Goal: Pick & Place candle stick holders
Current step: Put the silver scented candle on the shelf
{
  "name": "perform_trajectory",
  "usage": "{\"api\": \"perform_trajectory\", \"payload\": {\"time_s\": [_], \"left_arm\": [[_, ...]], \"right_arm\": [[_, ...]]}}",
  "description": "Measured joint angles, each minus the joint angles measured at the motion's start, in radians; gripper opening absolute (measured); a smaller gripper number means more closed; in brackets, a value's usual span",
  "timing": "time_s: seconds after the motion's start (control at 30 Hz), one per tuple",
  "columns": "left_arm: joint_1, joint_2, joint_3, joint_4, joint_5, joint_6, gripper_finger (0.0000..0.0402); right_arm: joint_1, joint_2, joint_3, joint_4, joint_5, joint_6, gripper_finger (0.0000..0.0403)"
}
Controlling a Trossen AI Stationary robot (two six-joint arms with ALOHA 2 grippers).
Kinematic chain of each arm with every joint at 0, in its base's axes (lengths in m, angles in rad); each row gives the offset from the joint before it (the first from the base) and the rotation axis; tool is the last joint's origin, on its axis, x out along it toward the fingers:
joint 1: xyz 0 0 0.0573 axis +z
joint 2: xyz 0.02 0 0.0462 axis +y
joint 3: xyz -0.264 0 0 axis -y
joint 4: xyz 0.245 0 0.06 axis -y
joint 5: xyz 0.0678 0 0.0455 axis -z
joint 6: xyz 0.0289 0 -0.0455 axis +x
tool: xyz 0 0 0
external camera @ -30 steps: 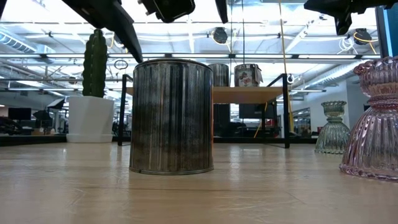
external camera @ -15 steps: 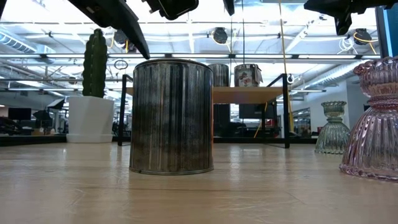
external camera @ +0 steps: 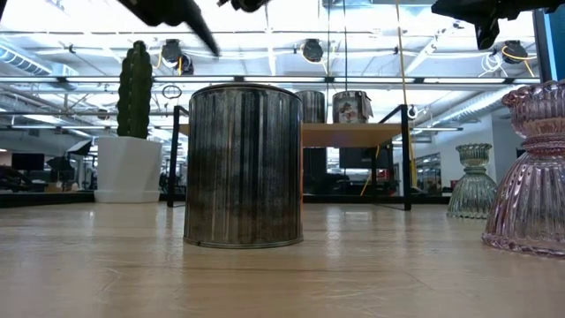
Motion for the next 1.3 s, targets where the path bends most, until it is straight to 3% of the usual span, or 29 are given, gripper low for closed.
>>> {"api": "perform_trajectory", "payload": {"time_s": [0.2,1.3], "left_arm": [[-0.003,-0.01,0.0,-0.001,-0.041,0.008,0.04],[-0.059,-0.018,0.0,-0.083,-0.05,0.035,0.04]], "right_arm": [[0.0,0.0,0.0,0.0,0.001,0.0,0.0],[0.0,0.0,0.0,0.0,0.002,0.0,0.0]]}}
